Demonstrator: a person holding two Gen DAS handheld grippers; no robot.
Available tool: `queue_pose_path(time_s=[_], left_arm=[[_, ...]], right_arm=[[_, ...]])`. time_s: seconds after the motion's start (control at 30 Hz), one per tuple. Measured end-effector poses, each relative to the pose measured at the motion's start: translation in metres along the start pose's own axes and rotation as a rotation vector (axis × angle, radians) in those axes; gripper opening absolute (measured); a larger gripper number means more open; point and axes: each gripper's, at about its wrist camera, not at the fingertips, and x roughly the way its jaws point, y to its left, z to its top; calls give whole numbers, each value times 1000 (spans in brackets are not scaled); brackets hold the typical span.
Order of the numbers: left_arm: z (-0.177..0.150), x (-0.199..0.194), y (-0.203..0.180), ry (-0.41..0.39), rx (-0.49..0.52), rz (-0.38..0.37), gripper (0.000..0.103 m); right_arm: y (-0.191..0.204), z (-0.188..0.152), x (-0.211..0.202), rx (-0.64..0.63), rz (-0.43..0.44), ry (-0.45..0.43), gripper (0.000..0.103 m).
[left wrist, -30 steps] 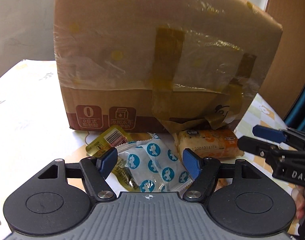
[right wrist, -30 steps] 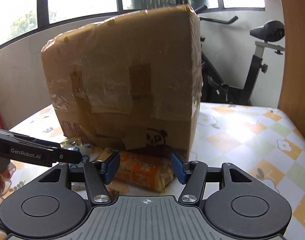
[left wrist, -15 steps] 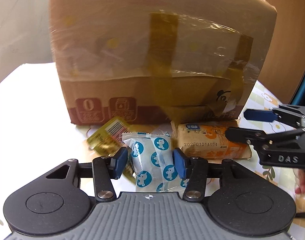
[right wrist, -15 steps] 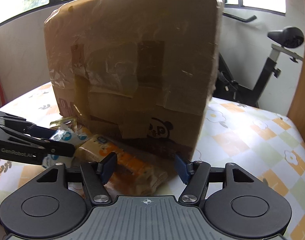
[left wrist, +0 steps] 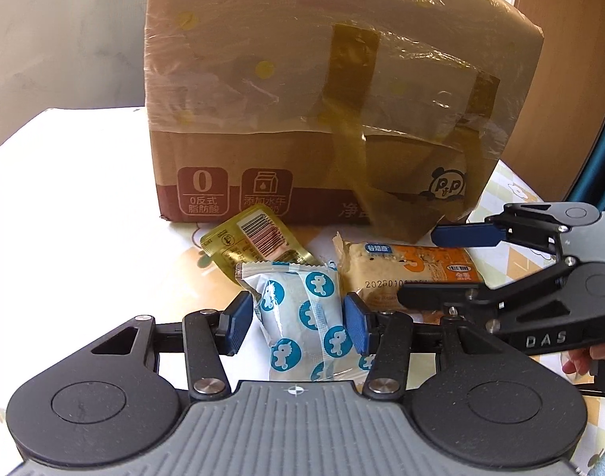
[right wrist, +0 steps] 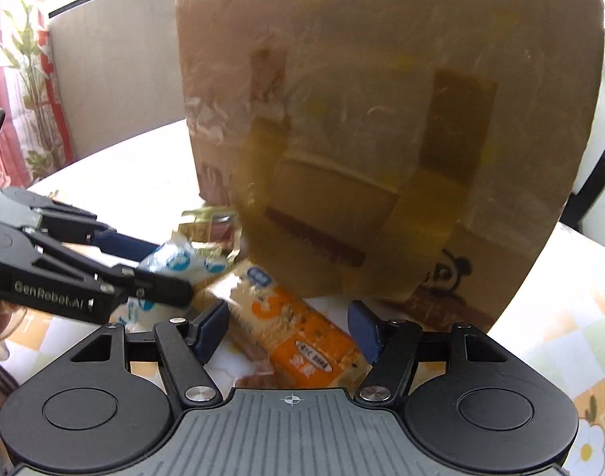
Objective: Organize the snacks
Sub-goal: 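Grasp blue-and-white packet with left tool while right tool grasps orange-printed bread bar, then lift the blue-and-white packet and bread bar and carry both toward the box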
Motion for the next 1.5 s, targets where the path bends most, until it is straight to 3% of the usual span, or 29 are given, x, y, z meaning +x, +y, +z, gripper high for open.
queue_pose_path(time_s=[0.13, 0.23, 0.33, 0.7, 0.9, 1.27, 1.5], left_arm=[[-2, -3, 5, 4, -16, -10, 53], [-5, -8, 10, 4, -31, -7, 53], [-12, -15, 17, 2, -41, -11, 53], [-37, -39, 40, -32, -120, 33, 53], [-40, -41, 36, -40, -104, 54, 55], [-44, -38, 24, -61, -72, 78, 55], [-47, -42, 23, -70, -70, 65, 50]], right_arm=[[1, -3, -1, -4, 2, 16, 60], [-6, -9, -6, 57, -8, 3, 44], [-11, -19, -16, 115, -27, -18, 42], [-33, -54, -43, 325, -95, -110, 39], [-35, -56, -42, 352, -160, -122, 37], [-35, -55, -39, 350, -165, -109, 37], [-35, -55, -38, 349, -164, -101, 37]])
